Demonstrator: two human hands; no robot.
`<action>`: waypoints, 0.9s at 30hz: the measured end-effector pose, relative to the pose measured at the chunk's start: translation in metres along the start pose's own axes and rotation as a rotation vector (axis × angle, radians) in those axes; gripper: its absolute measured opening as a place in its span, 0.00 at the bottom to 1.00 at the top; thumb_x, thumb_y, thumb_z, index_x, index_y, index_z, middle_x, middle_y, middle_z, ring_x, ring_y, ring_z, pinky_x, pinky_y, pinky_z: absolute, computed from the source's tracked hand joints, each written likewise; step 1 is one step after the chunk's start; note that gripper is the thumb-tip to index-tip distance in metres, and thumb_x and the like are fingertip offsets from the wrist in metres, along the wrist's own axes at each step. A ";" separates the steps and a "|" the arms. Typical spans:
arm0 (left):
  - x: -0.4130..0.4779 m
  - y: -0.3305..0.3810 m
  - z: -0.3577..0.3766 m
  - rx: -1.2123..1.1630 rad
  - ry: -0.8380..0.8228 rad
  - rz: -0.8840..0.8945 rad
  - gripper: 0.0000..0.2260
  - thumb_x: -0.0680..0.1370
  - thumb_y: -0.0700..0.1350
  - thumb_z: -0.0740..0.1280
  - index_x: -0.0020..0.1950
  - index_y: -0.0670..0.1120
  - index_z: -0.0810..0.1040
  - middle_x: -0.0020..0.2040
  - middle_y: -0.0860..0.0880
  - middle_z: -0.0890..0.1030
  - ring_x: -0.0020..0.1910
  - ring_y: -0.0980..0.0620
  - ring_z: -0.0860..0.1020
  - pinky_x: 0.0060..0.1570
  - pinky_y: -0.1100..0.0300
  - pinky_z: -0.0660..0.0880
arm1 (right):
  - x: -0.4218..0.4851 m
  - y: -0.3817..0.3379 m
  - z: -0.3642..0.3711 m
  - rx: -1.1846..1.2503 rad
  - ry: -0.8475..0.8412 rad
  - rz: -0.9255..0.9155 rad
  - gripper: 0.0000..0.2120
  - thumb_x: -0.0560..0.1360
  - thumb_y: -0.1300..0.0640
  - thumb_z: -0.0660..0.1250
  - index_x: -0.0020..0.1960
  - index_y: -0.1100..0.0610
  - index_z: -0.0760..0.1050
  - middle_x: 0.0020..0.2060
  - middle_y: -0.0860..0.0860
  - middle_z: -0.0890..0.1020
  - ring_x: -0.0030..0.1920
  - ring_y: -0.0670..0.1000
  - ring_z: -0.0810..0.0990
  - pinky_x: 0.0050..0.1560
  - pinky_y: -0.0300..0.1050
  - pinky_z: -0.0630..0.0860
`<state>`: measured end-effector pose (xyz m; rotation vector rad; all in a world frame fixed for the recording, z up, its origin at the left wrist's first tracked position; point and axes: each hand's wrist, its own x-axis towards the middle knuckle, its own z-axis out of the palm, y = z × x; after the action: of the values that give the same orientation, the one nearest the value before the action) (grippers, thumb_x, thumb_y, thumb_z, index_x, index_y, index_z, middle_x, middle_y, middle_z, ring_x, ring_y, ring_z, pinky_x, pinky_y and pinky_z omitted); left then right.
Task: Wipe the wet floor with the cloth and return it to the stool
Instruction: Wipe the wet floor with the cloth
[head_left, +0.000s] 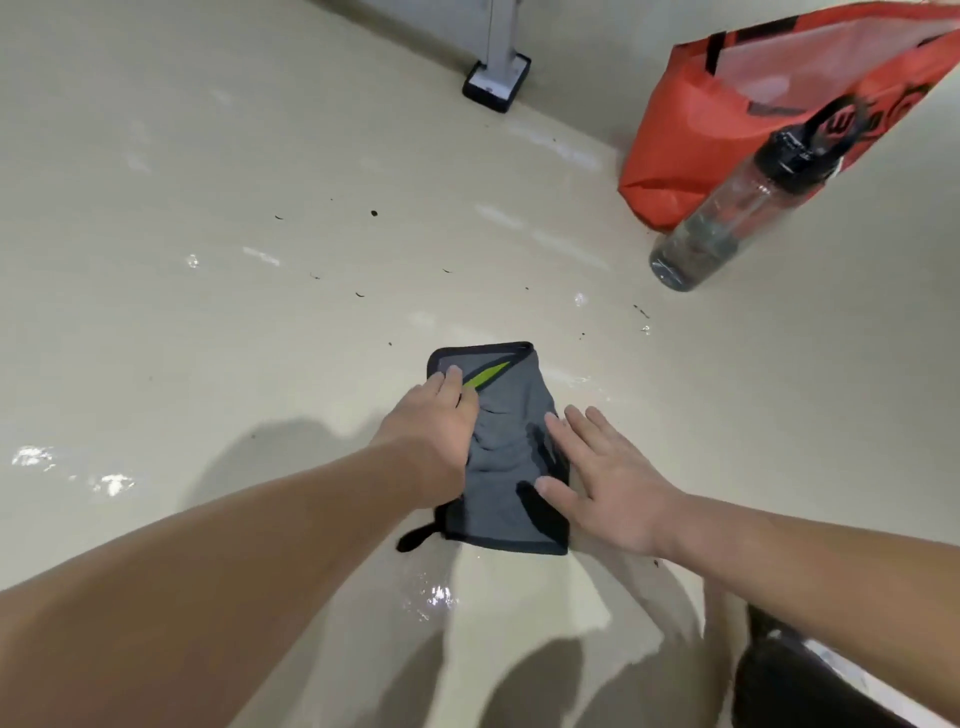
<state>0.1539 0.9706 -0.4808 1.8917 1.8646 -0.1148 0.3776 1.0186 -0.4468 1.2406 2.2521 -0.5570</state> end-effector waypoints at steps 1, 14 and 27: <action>-0.004 0.007 0.001 0.020 -0.019 0.024 0.35 0.78 0.44 0.63 0.82 0.41 0.52 0.83 0.39 0.50 0.81 0.43 0.53 0.78 0.54 0.56 | -0.004 -0.001 -0.004 0.032 -0.021 0.035 0.37 0.83 0.35 0.52 0.84 0.47 0.39 0.83 0.49 0.40 0.82 0.52 0.35 0.81 0.48 0.39; -0.023 0.011 -0.006 0.249 -0.081 -0.082 0.23 0.77 0.43 0.58 0.73 0.42 0.65 0.70 0.42 0.64 0.69 0.45 0.64 0.69 0.57 0.65 | 0.087 -0.024 0.042 0.026 0.090 -0.407 0.43 0.81 0.35 0.57 0.84 0.51 0.38 0.82 0.51 0.34 0.80 0.50 0.31 0.81 0.53 0.37; 0.055 0.097 0.007 0.226 -0.002 -0.114 0.34 0.68 0.39 0.50 0.76 0.44 0.59 0.78 0.40 0.54 0.72 0.45 0.62 0.72 0.58 0.62 | 0.131 0.124 -0.005 0.179 0.134 -0.081 0.56 0.69 0.21 0.59 0.82 0.44 0.31 0.79 0.46 0.28 0.78 0.47 0.26 0.78 0.51 0.31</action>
<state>0.2532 1.0229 -0.4817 1.9262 2.0309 -0.3793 0.4236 1.1688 -0.5353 1.3117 2.4167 -0.7398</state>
